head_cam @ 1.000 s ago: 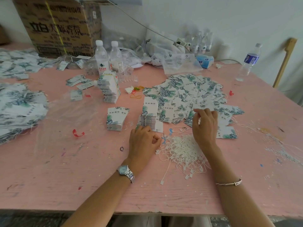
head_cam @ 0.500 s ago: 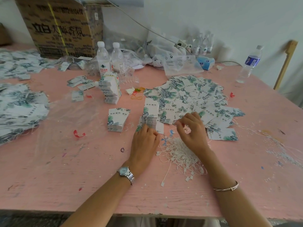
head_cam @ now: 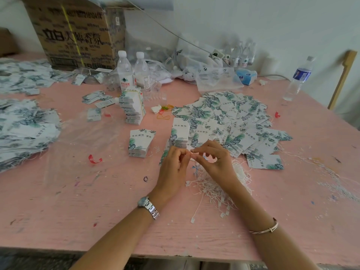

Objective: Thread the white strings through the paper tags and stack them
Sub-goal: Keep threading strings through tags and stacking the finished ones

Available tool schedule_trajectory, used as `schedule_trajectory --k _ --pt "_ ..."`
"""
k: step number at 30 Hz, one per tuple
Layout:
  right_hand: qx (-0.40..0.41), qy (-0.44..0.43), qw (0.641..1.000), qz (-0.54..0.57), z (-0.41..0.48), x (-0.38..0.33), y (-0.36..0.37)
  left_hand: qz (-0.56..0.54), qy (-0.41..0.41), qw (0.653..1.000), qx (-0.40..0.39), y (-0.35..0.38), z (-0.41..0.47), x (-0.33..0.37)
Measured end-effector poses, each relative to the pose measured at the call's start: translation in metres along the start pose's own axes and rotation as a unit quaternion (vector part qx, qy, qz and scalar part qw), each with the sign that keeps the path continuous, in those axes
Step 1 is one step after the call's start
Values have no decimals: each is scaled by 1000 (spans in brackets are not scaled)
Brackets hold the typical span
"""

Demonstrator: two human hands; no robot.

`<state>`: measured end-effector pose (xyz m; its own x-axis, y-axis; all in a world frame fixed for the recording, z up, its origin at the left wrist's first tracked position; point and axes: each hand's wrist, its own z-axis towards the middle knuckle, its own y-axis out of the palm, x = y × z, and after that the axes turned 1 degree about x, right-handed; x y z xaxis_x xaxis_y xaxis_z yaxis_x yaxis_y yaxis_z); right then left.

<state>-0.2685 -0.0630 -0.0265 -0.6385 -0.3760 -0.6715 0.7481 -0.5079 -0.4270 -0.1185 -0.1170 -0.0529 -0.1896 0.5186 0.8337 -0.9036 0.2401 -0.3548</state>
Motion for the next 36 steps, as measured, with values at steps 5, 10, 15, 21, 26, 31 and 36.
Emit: schedule_trajectory --k 5,10,15,21,26,31,36 --pt "-13 35 995 88 -1 -3 0 0 12 1000 -14 0 0 1" --pt "-17 69 988 140 -1 -3 -1 -13 23 999 -30 1 2 -1" --pt "6 130 968 215 3 0 -5 -73 35 996 -36 0 1 4" --pt "71 190 932 302 7 2 -15 -79 42 996 -17 -2 3 10" --pt "109 261 880 381 11 8 -24 -83 25 996 -23 -1 3 7" --pt "169 293 798 499 16 15 -32 -59 12 997 -48 0 2 4" --pt "198 281 738 581 18 20 -36 -61 7 994 -94 2 -1 5"
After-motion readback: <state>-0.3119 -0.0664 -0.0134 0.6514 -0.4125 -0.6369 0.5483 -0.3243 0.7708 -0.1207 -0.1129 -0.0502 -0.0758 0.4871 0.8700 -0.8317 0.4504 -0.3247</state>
